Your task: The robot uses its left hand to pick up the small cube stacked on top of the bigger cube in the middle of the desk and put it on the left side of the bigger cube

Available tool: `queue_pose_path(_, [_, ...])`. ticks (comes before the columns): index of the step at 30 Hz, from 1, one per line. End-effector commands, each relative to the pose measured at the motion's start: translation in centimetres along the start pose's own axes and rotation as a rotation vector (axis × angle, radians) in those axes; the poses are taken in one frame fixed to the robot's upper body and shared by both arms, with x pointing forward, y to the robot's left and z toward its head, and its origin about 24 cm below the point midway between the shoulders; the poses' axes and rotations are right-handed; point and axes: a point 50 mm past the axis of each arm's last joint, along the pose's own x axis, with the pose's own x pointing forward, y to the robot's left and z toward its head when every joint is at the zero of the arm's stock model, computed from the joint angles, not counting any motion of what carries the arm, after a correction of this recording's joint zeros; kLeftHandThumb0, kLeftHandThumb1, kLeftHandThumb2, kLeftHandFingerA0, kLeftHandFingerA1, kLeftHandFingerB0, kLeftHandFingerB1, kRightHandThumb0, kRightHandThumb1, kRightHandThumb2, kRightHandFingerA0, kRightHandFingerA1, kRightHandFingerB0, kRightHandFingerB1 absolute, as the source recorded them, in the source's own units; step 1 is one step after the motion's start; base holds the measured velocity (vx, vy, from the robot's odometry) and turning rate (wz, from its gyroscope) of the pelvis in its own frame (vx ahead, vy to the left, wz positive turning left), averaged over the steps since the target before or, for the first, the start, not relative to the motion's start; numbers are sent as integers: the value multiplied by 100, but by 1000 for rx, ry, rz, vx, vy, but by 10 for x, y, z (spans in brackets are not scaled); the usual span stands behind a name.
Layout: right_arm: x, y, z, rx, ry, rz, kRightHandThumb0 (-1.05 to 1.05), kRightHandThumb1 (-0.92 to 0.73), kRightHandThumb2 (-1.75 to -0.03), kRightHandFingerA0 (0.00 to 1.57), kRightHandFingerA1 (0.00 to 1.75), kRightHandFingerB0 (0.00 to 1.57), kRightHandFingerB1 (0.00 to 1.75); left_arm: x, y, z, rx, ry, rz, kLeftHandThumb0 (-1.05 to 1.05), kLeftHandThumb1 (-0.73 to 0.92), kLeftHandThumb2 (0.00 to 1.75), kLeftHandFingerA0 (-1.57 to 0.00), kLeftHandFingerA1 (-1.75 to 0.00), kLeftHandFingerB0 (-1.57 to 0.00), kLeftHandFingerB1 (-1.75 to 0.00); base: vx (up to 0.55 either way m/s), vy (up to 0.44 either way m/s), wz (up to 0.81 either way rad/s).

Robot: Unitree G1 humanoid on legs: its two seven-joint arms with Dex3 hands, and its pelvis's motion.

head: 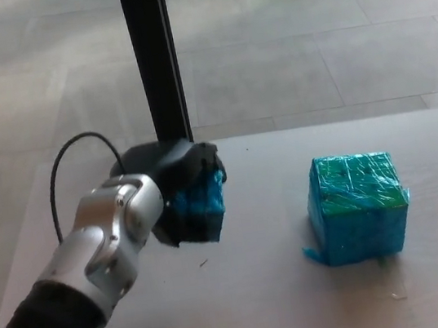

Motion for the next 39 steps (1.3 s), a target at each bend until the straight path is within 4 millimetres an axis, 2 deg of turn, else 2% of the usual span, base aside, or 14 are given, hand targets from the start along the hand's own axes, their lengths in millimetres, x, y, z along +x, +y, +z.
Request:
queue_pose_path(1, [-3,-10,-1,12,23,-24,-47,-74,-62,54,59,54,40,-9,-35,-7,-10,15,-93,-32,57,103,-84,-172,-67,-52,0,0,0])
queue_pose_path(5, [-2,-9,2,20,13,-19,-48,-75,-62,54,64,53,40,-10,-43,-1,-15,29,-109,-31,60,90,-87,-166,-74,-60,0,0,0])
queue_pose_path(6, [-2,-9,1,20,12,-21,-48,-75,-62,53,63,54,40,-10,-45,-1,-19,29,-111,-30,60,92,-84,-170,-66,-122,0,0,0])
queue_pose_path(8, [-2,-9,1,41,14,-18,-48,-74,-62,51,63,53,41,-10,-50,0,-41,25,-107,-30,59,96,-81,-173,-74,-151,0,0,0])
queue_pose_path(12, [-2,-10,2,34,14,-22,-47,-74,-62,54,64,55,41,-10,-59,3,-59,19,-104,-31,61,92,-82,-175,-70,-153,0,0,0])
queue_pose_path(16, [-2,-10,3,35,9,-17,-47,-75,-62,52,62,53,41,-9,-58,3,-58,15,-70,-32,60,93,-81,-173,-71,-136,0,0,0])
queue_pose_path(18, [-2,-10,2,29,15,-23,-48,-73,-62,53,61,56,41,-9,-58,0,-91,12,-50,-31,64,93,-82,-161,-81,-106,0,0,0])
queue_pose_path(21, [-2,-10,1,41,19,-30,-47,-73,-62,54,61,56,40,-8,-57,0,-54,10,-64,-40,72,70,-70,-133,-63,-73,0,0,0])
queue_pose_path(22, [-2,-10,1,47,16,-22,-46,-73,-62,52,63,54,41,-9,-53,-1,58,37,-164,-78,53,95,-1,-48,-8,-29,0,0,0])
queue_pose_path(24, [-2,-9,1,54,25,-22,-46,-73,-62,52,63,54,41,-9,-53,0,101,49,-185,-78,53,95,-1,-48,-8,-29,0,0,0])
queue_pose_path(26, [-2,-10,2,30,14,-21,-45,-75,-62,52,64,52,41,-9,-54,0,110,73,-217,-95,57,96,0,-10,0,0,0,0,0])
queue_pose_path(32, [-1,-10,1,47,25,-35,-47,-73,-63,55,64,54,40,-7,-52,0,169,97,-267,-103,54,87,0,0,0,0,0,0,0])
queue_pose_path(33, [-2,-10,1,39,21,-32,-45,-75,-63,55,63,53,40,-7,-51,0,175,105,-275,-101,70,62,0,0,0,0,0,0,0])
queue_pose_path(39, [-1,-10,2,49,14,-38,-47,-72,-62,56,66,53,38,-8,-50,-1,208,108,-270,-105,72,63,0,0,0,0,0,0,0])
